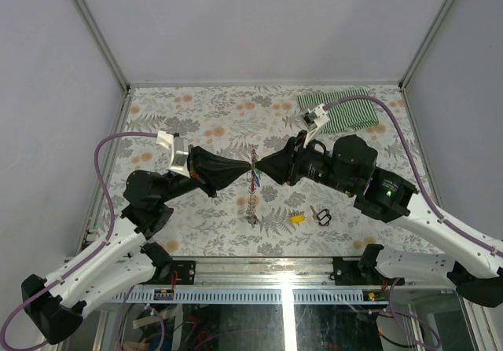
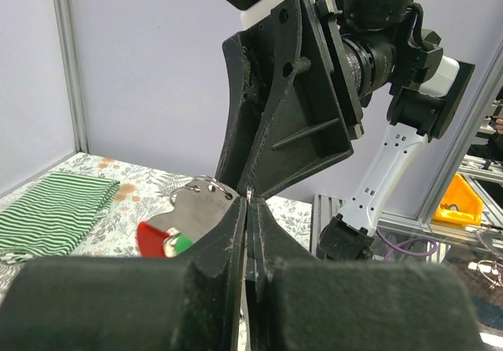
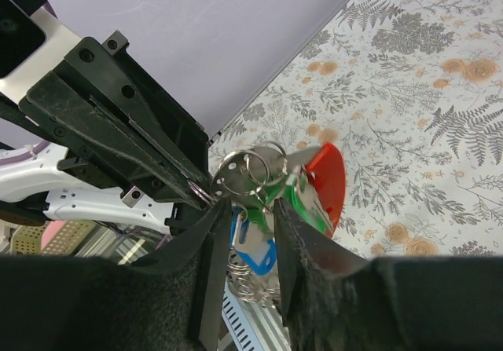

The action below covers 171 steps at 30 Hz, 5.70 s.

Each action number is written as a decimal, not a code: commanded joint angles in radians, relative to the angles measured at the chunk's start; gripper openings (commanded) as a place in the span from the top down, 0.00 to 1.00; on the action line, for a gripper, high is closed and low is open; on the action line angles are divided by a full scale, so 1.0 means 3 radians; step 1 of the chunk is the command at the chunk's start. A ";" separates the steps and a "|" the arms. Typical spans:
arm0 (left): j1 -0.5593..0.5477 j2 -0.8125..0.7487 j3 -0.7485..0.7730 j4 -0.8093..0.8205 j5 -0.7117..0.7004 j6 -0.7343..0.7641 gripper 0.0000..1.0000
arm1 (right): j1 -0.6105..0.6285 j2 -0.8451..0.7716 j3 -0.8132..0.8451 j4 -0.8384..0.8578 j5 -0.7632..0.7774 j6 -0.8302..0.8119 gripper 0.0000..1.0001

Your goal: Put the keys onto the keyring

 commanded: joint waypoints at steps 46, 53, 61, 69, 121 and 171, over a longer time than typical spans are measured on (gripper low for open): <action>-0.0011 0.0118 0.0161 0.0315 0.0552 0.0021 1.00 | 0.0013 -0.0392 -0.0615 0.0519 -0.1383 -0.1985 0.72; -0.0011 0.0117 0.0171 0.0290 0.0547 0.0032 1.00 | 0.0013 -0.0364 -0.0654 0.0404 -0.1280 -0.2056 0.73; -0.0014 0.0133 0.0190 0.0280 0.0536 0.0041 1.00 | 0.0012 -0.0319 -0.0682 0.0440 -0.1161 -0.2051 0.71; -0.0009 0.0134 0.0208 0.0240 0.0541 0.0061 1.00 | 0.0014 -0.0309 -0.0660 0.0478 -0.1009 -0.1969 0.92; -0.0011 0.0446 0.0929 -0.1193 0.1864 0.0939 1.00 | 0.0011 -0.1015 -0.0501 0.0137 -0.0812 -0.2229 0.62; -0.0005 0.0289 0.1003 -0.1144 -0.0017 0.0835 1.00 | 0.0015 -0.0954 -0.1287 0.1277 -0.0767 -0.1760 0.60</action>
